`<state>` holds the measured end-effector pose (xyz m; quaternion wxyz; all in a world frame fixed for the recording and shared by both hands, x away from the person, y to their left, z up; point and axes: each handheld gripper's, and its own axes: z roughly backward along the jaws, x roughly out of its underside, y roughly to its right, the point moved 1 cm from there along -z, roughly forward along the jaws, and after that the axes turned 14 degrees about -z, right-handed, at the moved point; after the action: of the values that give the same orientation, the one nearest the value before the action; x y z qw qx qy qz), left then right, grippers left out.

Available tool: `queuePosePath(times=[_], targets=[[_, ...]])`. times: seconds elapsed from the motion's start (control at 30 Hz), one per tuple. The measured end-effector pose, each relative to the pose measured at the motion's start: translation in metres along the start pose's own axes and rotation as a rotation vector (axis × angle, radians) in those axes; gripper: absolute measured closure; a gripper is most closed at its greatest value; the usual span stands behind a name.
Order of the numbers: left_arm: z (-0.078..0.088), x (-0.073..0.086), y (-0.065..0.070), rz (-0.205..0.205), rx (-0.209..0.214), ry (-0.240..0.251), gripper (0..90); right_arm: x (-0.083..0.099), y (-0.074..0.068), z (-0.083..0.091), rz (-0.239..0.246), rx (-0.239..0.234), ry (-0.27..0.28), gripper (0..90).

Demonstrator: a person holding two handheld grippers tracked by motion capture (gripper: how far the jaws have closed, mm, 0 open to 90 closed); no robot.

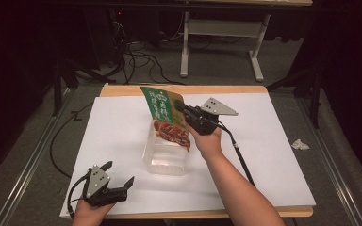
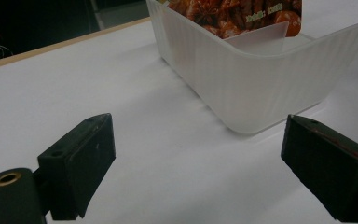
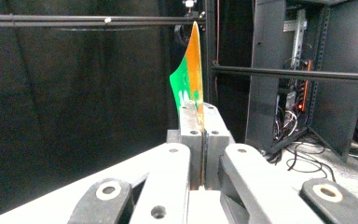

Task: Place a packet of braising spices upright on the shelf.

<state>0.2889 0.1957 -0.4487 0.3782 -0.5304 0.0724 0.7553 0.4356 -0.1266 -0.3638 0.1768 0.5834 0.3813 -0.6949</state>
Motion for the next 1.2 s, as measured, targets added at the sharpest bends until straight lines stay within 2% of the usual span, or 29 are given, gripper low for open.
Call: queuePosePath(times=[0.07,0.3,0.8,1.03,1.1,1.2], targets=[[0.0,0.0,0.0,0.0,-0.001,0.002,10.2,0.003,-0.001,-0.001,0.007,0.006,-0.012,90.0],[-0.001,0.0,0.001,-0.005,0.003,-0.003,10.2,0.007,0.003,0.003,0.006,0.011,-0.002,90.0],[-0.003,-0.001,0.002,-0.019,0.012,-0.013,10.2,0.017,0.012,0.02,-0.001,0.038,-0.014,90.0],[-0.002,-0.001,0.002,-0.022,0.012,-0.015,10.2,0.017,0.011,0.022,0.011,0.04,-0.03,89.8],[-0.003,-0.001,0.002,-0.023,0.013,-0.015,10.2,0.016,0.011,0.021,0.011,0.046,-0.044,88.1],[-0.002,-0.001,0.002,-0.022,0.014,-0.015,10.2,0.014,0.01,0.02,0.006,0.048,-0.063,78.0]])
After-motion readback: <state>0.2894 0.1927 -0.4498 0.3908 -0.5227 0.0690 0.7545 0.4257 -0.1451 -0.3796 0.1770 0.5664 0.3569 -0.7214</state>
